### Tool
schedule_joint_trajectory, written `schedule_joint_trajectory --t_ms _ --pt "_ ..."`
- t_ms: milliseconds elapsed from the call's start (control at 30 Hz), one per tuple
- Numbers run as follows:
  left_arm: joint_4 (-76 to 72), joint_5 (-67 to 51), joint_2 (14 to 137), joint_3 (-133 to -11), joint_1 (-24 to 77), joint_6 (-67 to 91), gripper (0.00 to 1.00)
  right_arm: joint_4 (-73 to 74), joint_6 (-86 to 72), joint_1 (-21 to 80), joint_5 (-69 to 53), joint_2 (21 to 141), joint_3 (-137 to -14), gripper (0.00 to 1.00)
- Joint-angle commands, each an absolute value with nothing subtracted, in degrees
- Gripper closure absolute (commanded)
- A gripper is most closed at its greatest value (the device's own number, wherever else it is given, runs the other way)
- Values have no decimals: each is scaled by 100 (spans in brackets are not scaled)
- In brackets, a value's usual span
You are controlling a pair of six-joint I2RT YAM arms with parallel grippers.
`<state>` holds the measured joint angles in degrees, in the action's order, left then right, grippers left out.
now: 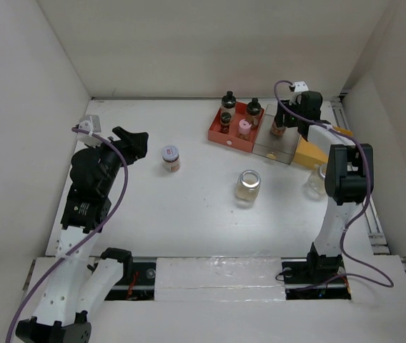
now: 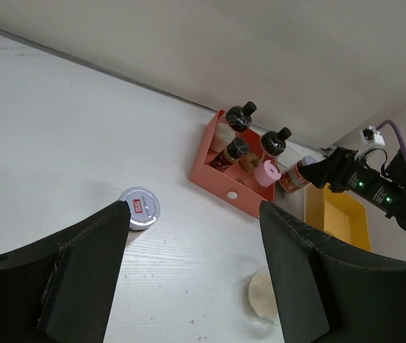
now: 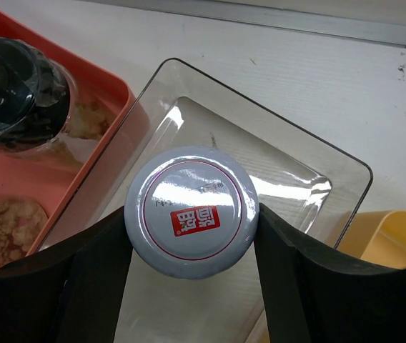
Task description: Organize the condiment bottles
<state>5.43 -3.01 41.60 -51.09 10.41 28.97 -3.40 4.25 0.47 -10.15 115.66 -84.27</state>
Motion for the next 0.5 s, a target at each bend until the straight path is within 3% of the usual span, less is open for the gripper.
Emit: schedule_joint_trajectory --t_ms 0,133,267,467 --pt "299 -343 4140 -5071 1037 2821 31 -1125 360 70 -871 11426 -8886 53" --pt "299 -290 4192 -5071 1037 2821 31 -1073 360 70 -730 11479 -8886 51" --pt "299 -290 4192 -5071 1037 2821 31 -950 413 123 -729 11636 -9008 41" --pt "299 -290 4192 -5071 1037 2821 31 -888 413 123 -782 11698 -8957 38"
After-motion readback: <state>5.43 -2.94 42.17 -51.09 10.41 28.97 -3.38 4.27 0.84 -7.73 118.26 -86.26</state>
